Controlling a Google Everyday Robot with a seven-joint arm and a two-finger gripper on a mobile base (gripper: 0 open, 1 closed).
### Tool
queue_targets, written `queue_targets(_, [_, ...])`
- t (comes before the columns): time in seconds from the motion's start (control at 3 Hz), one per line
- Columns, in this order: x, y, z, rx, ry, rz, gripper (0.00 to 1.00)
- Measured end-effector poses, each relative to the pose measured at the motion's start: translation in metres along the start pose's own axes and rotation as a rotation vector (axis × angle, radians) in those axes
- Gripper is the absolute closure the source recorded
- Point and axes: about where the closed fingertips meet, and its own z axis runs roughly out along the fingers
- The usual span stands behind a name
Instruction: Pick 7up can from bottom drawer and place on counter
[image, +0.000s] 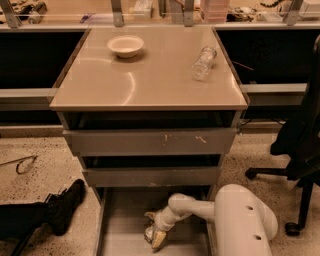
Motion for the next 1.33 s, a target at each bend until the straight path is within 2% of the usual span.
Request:
queue_targets(0.67, [0.001, -0.002, -0.001, -0.004, -0.001, -0.013, 0.65])
queue_targets(1.0, [-0.006, 0.007, -0.016, 0.035, 0.000, -0.016, 0.88])
queue_targets(1.33, [-0.024, -0.010, -0.093, 0.240, 0.008, -0.068, 1.00])
